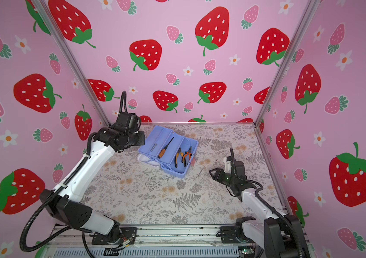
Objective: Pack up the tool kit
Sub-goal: 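Carry gold hex key with left gripper over box while right gripper withdraws, then lower gold hex key into box's upper tray with left gripper and release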
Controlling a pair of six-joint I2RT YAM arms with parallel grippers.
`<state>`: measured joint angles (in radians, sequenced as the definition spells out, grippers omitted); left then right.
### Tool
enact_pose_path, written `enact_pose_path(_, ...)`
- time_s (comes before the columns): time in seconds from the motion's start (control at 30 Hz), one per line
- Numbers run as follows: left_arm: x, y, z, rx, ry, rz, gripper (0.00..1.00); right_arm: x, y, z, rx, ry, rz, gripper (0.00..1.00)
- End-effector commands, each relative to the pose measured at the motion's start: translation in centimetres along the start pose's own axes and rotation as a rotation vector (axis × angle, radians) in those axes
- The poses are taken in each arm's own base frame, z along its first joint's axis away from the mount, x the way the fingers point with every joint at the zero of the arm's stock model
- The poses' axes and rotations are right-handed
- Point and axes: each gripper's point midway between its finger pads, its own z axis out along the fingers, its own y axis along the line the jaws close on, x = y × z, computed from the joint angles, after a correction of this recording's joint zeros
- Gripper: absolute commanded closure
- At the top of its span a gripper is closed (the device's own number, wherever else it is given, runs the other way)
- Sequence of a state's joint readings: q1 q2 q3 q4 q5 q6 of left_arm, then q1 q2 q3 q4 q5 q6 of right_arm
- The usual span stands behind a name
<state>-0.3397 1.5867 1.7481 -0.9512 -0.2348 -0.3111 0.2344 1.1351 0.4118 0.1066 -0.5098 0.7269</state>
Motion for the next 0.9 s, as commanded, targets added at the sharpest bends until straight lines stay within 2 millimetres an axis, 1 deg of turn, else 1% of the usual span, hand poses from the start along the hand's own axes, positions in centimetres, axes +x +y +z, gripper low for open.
enact_pose_path(0.0,0.4,2.5,1.4,-0.114,0.12,0.046,1.0,-0.5,1.1,0.0,-0.075,0.041,-0.045,0.55)
enact_pose_path(0.07,-0.2,2.5,2.5,-0.115,0.14,0.059,1.0,-0.6,1.0,0.0,-0.078,0.046,-0.052,0.54)
enact_pose_path(0.13,-0.7,2.9,3.5,-0.137,0.165,0.067,1.0,-0.8,0.8,0.0,-0.071,0.041,-0.07,0.54)
enact_pose_path(0.2,-0.7,3.2,5.0,-0.149,0.227,0.085,1.0,-0.7,0.1,0.0,-0.042,0.047,-0.084,0.54)
enact_pose_path(0.23,-1.1,3.4,5.2,-0.157,0.241,0.092,1.0,-0.7,-0.2,0.1,-0.034,0.054,-0.086,0.54)
enact_pose_path(0.3,-1.3,4.2,6.3,-0.205,0.271,0.09,1.0,-0.4,-0.5,0.1,-0.039,0.074,-0.089,0.54)
enact_pose_path(0.33,-1.3,4.2,6.9,-0.201,0.278,0.081,1.0,-0.3,-0.6,0.2,-0.042,0.08,-0.091,0.54)
enact_pose_path(0.4,-0.9,3.4,7.9,-0.149,0.301,0.06,1.0,0.0,-1.0,0.2,-0.044,0.092,-0.091,0.54)
enact_pose_path(0.53,-0.2,2.1,9.3,-0.108,0.331,0.044,1.0,0.2,-1.8,0.1,-0.04,0.106,-0.091,0.54)
enact_pose_path(0.6,0.5,0.3,10.1,-0.032,0.35,0.04,1.0,0.2,-2.1,0.1,-0.043,0.109,-0.083,0.55)
enact_pose_path(0.67,1.2,-1.0,10.6,-0.018,0.357,0.075,1.0,0.2,-2.2,0.1,-0.049,0.111,-0.08,0.55)
enact_pose_path(0.77,2.3,-1.8,11.8,-0.038,0.388,0.105,1.0,0.1,-2.3,0.1,-0.055,0.111,-0.078,0.55)
enact_pose_path(0.87,2.8,-1.7,13.0,-0.063,0.415,0.112,1.0,0.1,-2.3,0.0,-0.063,0.11,-0.076,0.54)
